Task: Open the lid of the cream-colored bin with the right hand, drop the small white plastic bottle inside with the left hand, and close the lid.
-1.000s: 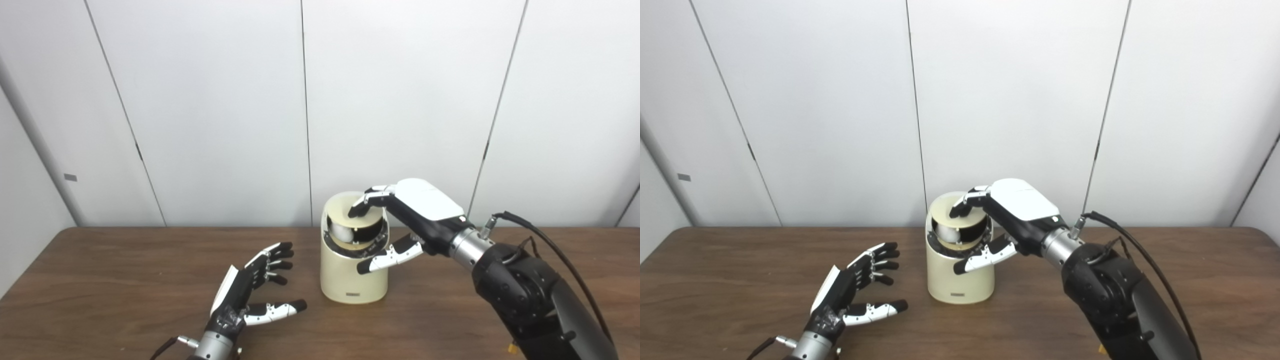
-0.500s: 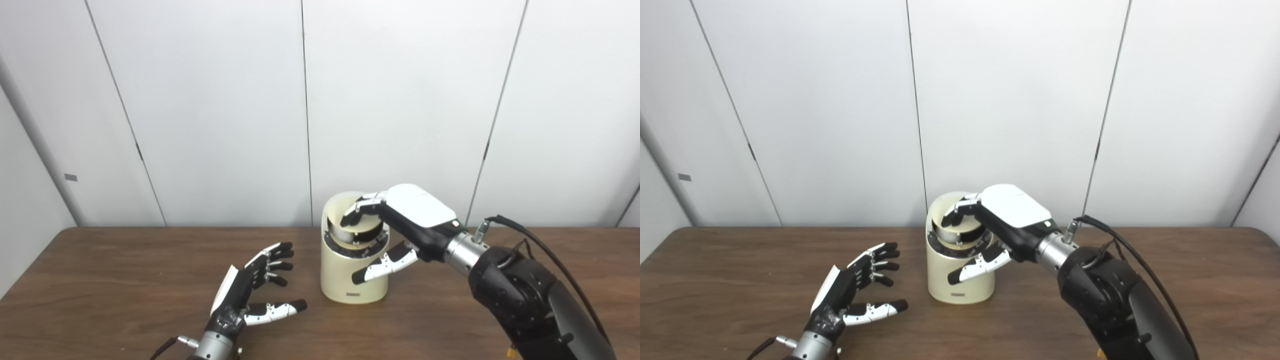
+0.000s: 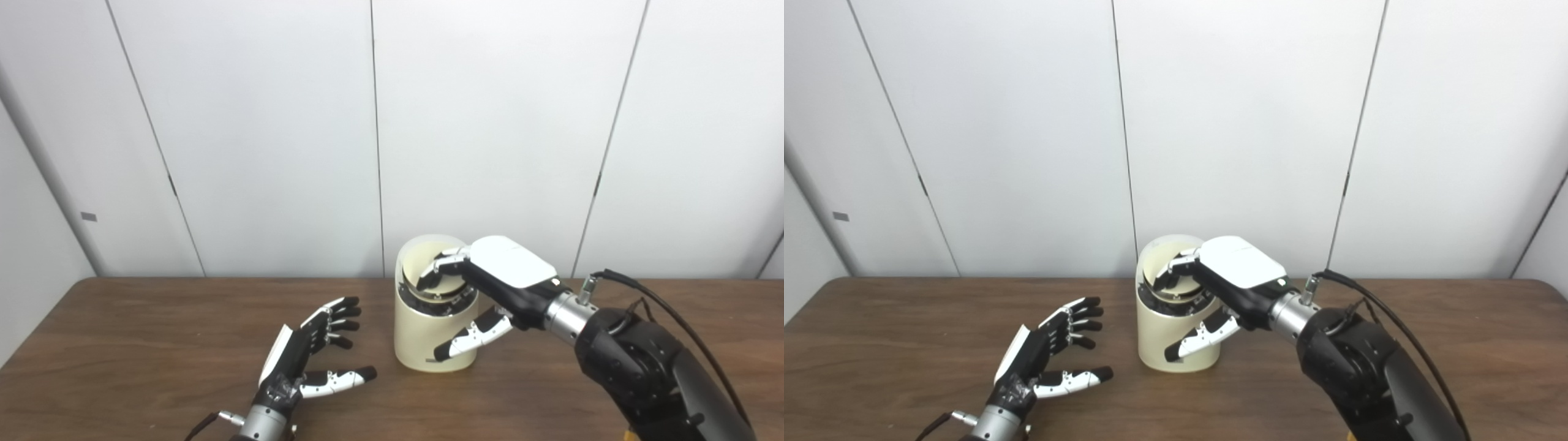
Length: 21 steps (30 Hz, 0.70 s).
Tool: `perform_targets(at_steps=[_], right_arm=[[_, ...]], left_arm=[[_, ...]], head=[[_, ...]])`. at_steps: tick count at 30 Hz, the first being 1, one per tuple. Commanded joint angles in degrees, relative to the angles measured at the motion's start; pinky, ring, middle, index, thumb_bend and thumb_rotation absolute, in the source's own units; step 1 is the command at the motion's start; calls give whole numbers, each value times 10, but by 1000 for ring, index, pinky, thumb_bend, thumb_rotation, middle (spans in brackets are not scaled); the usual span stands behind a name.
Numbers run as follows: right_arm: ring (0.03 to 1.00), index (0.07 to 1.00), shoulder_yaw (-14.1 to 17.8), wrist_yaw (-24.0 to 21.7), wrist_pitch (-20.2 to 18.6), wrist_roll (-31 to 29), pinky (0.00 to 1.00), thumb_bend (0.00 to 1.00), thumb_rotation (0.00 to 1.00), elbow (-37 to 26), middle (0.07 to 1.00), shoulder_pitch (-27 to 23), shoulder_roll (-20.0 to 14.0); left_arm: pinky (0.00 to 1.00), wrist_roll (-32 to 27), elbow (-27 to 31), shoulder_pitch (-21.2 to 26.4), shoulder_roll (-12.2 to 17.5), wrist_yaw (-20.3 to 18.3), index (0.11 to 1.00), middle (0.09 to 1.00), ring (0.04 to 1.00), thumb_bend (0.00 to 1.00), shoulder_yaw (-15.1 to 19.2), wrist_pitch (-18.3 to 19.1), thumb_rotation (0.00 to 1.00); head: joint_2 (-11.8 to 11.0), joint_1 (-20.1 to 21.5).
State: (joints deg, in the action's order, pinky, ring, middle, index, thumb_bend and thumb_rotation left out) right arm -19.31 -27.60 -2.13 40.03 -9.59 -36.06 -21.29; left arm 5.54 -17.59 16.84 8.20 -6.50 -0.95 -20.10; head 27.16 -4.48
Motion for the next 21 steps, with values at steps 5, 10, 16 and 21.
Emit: perform_targets(at_steps=[5, 10, 16, 21], right_arm=[[858, 711, 6, 1, 1, 8, 843, 673, 465, -3, 713, -10, -9], [861, 717, 8, 2, -2, 12, 852, 675, 476, 2, 721, -9, -9], [860, 723, 9, 5, -2, 14, 847, 671, 481, 6, 725, -8, -9], [863, 726, 10, 5, -2, 12, 849, 672, 480, 8, 729, -5, -9]], left_arm=[[639, -5, 21, 5, 4, 9, 852, 821, 758, 807, 4, 1, 118], [621, -3, 22, 3, 4, 10, 849, 814, 749, 811, 4, 0, 113], [626, -2, 28, -2, 4, 9, 849, 817, 754, 806, 4, 4, 107], [641, -1, 31, -4, 5, 8, 852, 816, 758, 805, 4, 8, 110]], head=[[1, -1], [3, -2], [6, -1], [8, -1]])
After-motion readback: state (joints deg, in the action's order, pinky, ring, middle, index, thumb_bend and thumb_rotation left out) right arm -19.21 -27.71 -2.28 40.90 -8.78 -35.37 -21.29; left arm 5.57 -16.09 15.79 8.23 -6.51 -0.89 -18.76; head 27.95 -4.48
